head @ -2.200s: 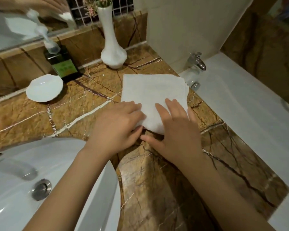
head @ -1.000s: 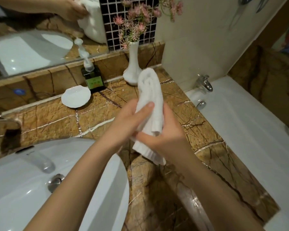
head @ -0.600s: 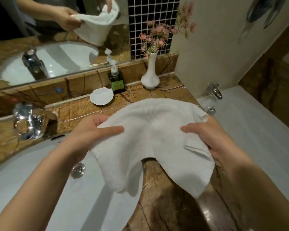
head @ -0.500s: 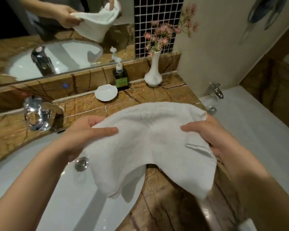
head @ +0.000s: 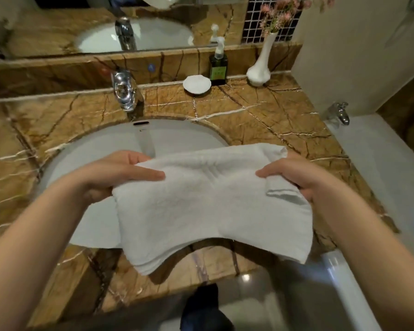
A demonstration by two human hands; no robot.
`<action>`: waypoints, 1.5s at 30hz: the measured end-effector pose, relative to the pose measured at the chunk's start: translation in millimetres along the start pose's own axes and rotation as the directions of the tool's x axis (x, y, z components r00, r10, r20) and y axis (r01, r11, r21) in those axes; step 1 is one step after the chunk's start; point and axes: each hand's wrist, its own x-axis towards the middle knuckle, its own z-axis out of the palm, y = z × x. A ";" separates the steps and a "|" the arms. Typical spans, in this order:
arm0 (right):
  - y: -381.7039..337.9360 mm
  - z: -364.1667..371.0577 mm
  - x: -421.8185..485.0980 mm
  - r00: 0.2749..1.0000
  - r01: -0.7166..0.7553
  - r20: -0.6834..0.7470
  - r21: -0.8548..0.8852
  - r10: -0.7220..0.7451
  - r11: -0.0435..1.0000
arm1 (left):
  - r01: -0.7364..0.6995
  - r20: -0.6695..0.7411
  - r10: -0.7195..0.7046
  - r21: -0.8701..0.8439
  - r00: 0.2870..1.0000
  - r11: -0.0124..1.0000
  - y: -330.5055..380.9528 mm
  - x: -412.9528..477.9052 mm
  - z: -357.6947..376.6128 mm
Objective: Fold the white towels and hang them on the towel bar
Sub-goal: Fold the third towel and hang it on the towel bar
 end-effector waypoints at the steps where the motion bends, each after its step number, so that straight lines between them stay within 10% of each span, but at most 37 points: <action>1: 6.4 5.6 -1.4 1.000 -0.023 0.011 -0.017 0.023 1.000 | 0.022 0.007 -0.022 0.006 1.000 1.000 -9.4 -5.7 0.9; 13: 75.1 41.1 33.3 0.971 0.013 -0.213 -0.414 -0.111 0.910 | 0.145 -0.437 0.103 0.498 0.893 0.855 -89.1 6.1 25.4; 22: 114.1 69.1 11.8 0.626 0.139 -0.169 -0.936 -0.761 0.322 | 0.062 -0.321 0.566 0.902 0.759 0.427 -108.9 1.4 75.8; 25: 123.1 83.8 6.1 0.684 0.268 0.016 -0.936 -0.730 0.230 | -0.070 -0.227 0.589 0.897 0.775 0.437 -113.7 -0.5 117.1; 33: 121.0 58.7 9.8 0.748 0.127 -0.165 -0.915 -0.642 0.383 | -0.082 -0.086 0.467 0.941 0.880 0.327 -144.7 1.0 148.7; 38: 76.9 39.5 2.7 0.896 0.041 -0.154 -0.905 -0.416 0.423 | -0.099 -0.172 0.460 0.856 0.871 0.508 -133.5 -1.6 155.2; 42: 47.5 67.6 -15.6 0.977 0.197 0.037 -0.528 -0.209 0.826 | -0.252 -0.324 0.367 0.346 0.872 0.904 -99.6 -8.3 162.7; 45: 45.1 108.9 -30.1 0.961 0.217 0.212 -0.176 -0.179 0.960 | -0.343 -0.394 0.254 -0.176 0.883 0.923 -78.5 -14.1 162.2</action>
